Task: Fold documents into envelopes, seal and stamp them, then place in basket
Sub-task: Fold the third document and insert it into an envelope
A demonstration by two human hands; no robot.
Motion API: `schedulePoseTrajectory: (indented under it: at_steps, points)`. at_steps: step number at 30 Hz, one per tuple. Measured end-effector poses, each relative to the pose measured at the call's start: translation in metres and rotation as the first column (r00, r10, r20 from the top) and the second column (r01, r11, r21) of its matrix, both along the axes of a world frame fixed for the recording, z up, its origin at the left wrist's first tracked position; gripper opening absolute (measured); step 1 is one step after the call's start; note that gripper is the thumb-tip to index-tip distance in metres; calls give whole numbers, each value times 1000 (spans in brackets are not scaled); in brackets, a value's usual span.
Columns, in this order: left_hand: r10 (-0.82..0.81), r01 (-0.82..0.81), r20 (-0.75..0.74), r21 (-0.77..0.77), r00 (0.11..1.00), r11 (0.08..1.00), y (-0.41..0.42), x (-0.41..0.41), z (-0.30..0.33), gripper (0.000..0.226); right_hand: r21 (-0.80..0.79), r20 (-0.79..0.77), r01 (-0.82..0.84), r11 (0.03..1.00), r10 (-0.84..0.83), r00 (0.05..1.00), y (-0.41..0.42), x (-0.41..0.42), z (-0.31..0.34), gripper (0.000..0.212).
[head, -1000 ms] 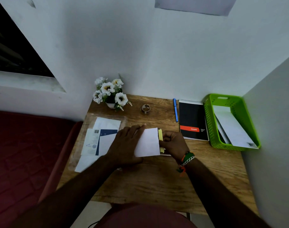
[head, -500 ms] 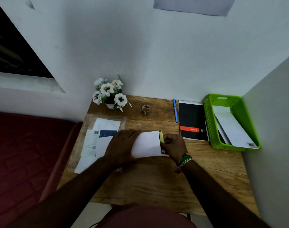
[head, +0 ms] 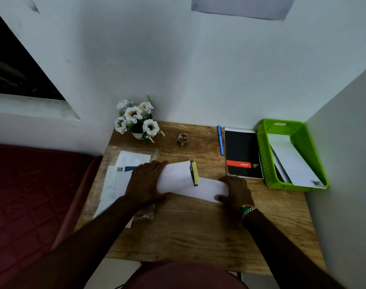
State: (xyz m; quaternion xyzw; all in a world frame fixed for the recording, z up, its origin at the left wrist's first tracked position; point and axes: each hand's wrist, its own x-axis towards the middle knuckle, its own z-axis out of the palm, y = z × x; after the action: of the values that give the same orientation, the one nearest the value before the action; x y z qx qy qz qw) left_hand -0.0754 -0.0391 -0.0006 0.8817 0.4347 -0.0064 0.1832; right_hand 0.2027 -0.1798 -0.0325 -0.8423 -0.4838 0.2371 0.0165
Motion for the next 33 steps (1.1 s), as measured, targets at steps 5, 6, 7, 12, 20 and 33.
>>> schedulePoseTrajectory:
  at_steps: [5,6,7,12,20,33]
  points:
    - [24,-24,-17,-5,1000,1000,7,-3,0,115,334,-332,349,876,-237,913,-9,9,19,14]
    - [32,-32,-17,-2,999,999,8,-4,0,115,423,-360,374,826,-225,905,-14,12,24,14]
    - [38,-38,-22,-1,999,999,8,-4,-1,116,502,-370,385,774,-210,905,-18,13,29,18]
    - [61,-62,-55,-21,997,998,6,-6,-2,120,607,-461,514,606,-259,849,-33,15,45,33]
    - [70,-70,-77,0,995,998,5,-4,1,122,598,-385,355,719,-132,914,-42,16,57,5]
    - [-74,72,23,73,997,995,-18,-6,-4,103,388,-341,145,910,-5,940,-20,31,73,11]
